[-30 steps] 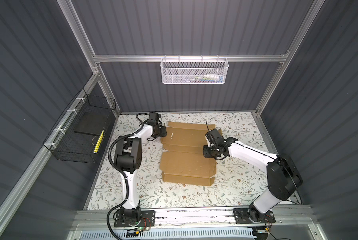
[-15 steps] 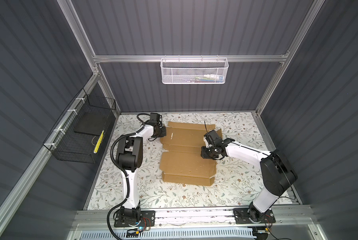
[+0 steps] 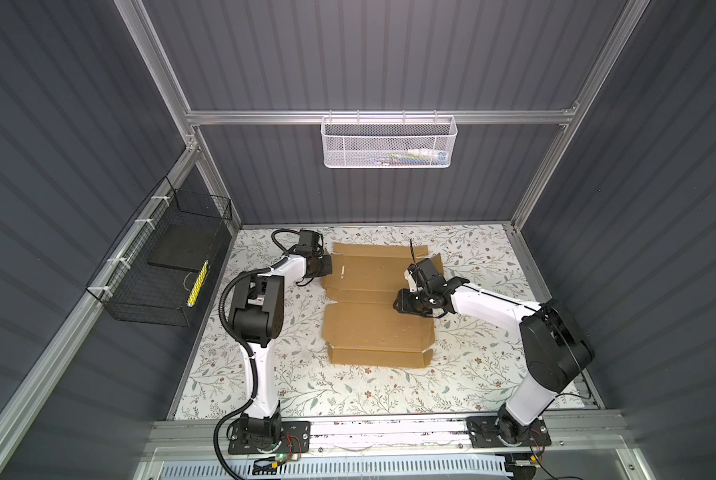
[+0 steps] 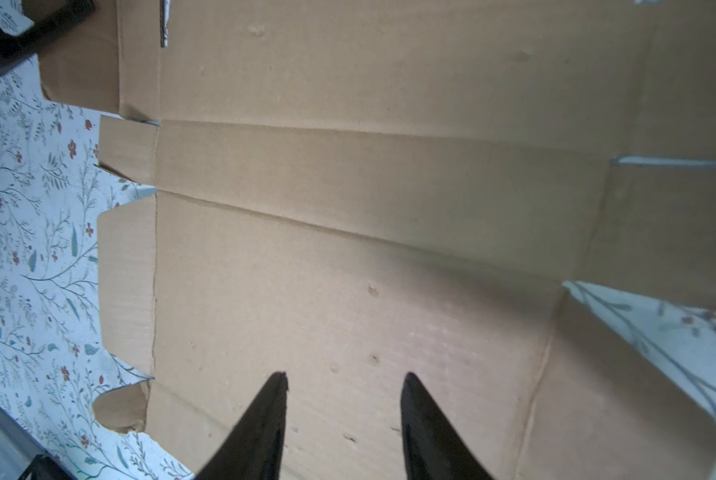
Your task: Fold the paper box
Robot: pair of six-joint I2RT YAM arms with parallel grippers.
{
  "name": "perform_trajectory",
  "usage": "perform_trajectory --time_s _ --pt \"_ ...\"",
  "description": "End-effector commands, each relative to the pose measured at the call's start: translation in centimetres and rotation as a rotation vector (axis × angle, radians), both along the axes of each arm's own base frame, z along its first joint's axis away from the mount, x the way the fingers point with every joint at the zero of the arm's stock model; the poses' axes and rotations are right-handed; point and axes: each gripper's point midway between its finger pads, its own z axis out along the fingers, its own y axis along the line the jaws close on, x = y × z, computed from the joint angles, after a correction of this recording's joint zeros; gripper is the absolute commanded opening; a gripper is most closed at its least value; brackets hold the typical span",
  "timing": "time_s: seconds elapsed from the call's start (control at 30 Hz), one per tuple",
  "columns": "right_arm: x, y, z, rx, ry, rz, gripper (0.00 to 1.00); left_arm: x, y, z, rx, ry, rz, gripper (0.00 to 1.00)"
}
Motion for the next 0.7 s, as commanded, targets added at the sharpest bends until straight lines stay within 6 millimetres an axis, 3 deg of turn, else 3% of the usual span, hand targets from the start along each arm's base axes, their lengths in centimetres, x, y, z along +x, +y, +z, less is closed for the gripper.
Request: perform_trajectory --time_s 0.0,0.43,0.67 --pt "0.2 0.4 2.2 0.068 -0.032 -0.030 0.49 -1.0 0.5 1.7 -0.033 -0.056 0.039 0.00" --pt "1.3 2.4 7.4 0.271 -0.066 -0.158 0.56 -4.1 1.8 4.8 -0.105 -0.238 0.125 0.00" --pt "3.1 2.1 10.2 0.355 -0.095 -0.321 0.61 -5.6 2.0 5.9 -0.156 -0.342 0.135 0.00"
